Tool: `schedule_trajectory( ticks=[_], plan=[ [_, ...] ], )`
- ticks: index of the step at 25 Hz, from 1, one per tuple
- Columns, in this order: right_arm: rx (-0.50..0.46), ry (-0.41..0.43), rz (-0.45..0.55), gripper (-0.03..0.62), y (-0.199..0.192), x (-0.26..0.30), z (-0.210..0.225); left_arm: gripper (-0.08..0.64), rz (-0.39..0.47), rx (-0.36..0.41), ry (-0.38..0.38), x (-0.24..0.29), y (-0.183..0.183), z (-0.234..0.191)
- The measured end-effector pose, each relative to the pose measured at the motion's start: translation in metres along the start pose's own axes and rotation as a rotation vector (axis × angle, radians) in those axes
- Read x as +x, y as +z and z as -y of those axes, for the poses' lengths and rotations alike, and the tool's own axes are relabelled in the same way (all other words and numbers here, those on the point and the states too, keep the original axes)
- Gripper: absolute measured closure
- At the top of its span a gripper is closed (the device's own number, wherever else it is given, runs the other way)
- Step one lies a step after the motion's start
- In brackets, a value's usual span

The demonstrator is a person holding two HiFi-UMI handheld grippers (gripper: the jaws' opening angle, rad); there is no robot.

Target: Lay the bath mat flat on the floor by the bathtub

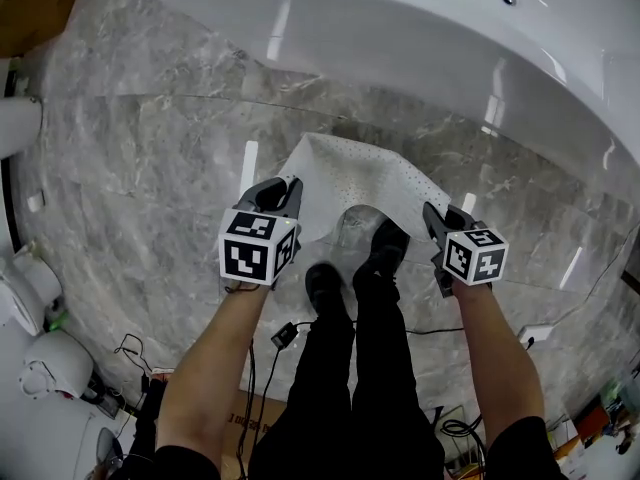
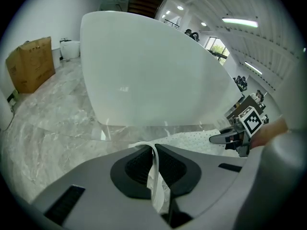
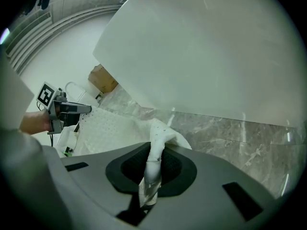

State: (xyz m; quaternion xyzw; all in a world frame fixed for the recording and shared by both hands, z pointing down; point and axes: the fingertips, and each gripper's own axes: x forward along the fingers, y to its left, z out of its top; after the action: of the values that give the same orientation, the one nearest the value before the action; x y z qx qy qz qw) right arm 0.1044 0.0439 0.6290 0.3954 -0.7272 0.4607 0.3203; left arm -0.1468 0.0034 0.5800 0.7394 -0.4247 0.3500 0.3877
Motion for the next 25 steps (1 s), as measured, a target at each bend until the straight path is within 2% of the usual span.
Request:
schedule_trajectory(
  ticks=[5,9,12,14,17,20,25],
  plan=[
    [-0.072,-0.044,-0.037,0.558,-0.007,0.018,0.020,0.535,-0.039,0.025,0.004,0.027,-0.005,-0.007],
    [-0.233,-0.100,-0.097,0.558,-0.011,0.033,0.039,0.535,-0.053,0.058,0.005,0.053,-0.009,-0.013],
    [-0.394,-0.182,-0.121,0.558,-0.008,0.043,0.053,0.536,-0.061,0.073,0.012,0.072,-0.011,-0.018],
    [-0.463,-0.224,-0.137,0.558,-0.006,0.047,0.062,0.537,-0.068,0.080,0.012,0.083,-0.014,-0.018],
    [-0.477,-0.251,-0.157,0.557,-0.009,0.053,0.077,0.537,-0.086,0.119,0.014,0.097,-0.020,-0.017],
    [-0.447,-0.279,-0.182,0.547,-0.011,0.055,0.092,0.536,-0.101,0.155,0.025,0.106,-0.021,-0.022],
    [-0.389,-0.314,-0.273,0.451,-0.043,0.052,0.107,0.511,-0.169,0.164,0.072,0.107,-0.041,-0.040]
  ],
)
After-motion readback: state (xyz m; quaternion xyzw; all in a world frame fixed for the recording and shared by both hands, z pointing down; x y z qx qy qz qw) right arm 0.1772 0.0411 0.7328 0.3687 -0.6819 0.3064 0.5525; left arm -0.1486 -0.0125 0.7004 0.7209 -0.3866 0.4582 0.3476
